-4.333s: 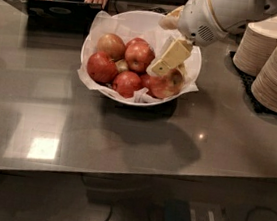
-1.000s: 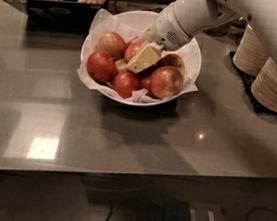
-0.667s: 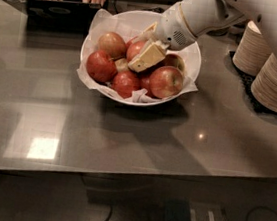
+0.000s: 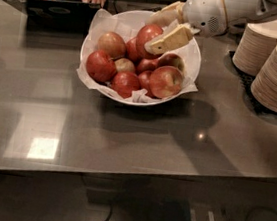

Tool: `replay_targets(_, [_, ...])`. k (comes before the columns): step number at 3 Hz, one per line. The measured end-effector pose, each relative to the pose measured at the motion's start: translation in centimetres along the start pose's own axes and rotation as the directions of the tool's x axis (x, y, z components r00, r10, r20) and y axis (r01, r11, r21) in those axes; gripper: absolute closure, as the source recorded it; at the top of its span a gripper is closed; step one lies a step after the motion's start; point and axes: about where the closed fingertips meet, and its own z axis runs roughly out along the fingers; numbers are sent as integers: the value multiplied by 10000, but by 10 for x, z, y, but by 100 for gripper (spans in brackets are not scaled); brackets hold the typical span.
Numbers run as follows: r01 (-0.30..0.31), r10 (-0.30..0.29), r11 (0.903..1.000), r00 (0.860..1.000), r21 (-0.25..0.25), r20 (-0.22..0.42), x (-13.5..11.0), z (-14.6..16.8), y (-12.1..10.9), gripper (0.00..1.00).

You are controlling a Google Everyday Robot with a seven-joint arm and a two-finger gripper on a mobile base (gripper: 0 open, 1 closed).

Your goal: Pick apple from white bowl

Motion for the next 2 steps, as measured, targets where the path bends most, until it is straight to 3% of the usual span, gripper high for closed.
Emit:
replay_targets(1, [370, -364, 9993, 9971, -84, 674, -15, -19, 3, 100])
replay_targets(2, [397, -390, 9992, 9967, -82, 711, -17, -20, 3, 100])
